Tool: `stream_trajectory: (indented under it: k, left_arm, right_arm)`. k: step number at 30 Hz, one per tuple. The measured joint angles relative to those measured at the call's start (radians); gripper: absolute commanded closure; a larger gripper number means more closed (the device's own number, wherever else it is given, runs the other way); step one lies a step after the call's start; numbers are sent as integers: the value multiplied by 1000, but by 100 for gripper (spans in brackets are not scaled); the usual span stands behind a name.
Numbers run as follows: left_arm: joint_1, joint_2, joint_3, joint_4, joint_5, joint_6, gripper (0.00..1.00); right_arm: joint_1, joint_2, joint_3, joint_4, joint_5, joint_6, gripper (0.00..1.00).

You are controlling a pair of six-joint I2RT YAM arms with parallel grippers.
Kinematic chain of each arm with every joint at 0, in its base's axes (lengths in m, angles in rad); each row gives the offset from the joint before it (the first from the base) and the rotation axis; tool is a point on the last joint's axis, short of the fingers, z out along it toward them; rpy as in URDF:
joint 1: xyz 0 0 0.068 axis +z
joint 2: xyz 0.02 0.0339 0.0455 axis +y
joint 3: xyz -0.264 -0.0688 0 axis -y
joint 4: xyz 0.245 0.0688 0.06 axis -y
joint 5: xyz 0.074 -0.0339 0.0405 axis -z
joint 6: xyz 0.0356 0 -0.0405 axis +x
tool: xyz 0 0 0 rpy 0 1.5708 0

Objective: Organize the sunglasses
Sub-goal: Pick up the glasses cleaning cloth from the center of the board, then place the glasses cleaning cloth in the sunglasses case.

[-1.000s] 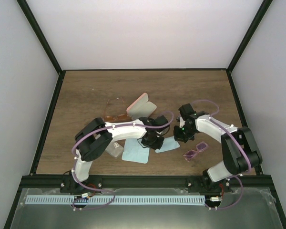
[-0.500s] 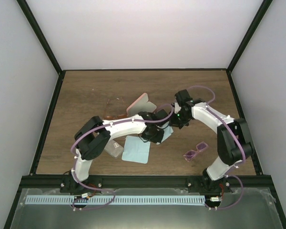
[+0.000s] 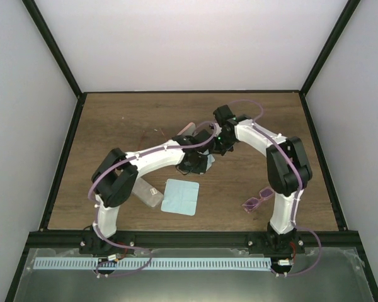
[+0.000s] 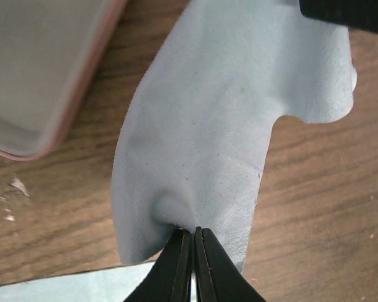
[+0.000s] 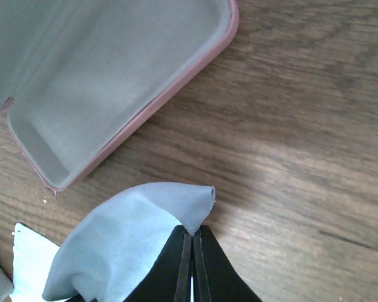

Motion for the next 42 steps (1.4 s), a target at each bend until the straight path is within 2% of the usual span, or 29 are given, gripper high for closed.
stream_trajectory:
  k: [15, 22, 42]
  left_arm:
    - [122, 7, 3, 4, -8, 9, 96]
    - [180, 37, 15, 5, -8, 26, 96]
    - [208, 97, 40, 15, 3, 39, 96]
  right_arm:
    - [5, 266, 383, -90, -6, -40, 99]
    - [6, 351, 492, -135, -8, -55, 99]
    - [6, 416, 572, -166, -8, -63, 99]
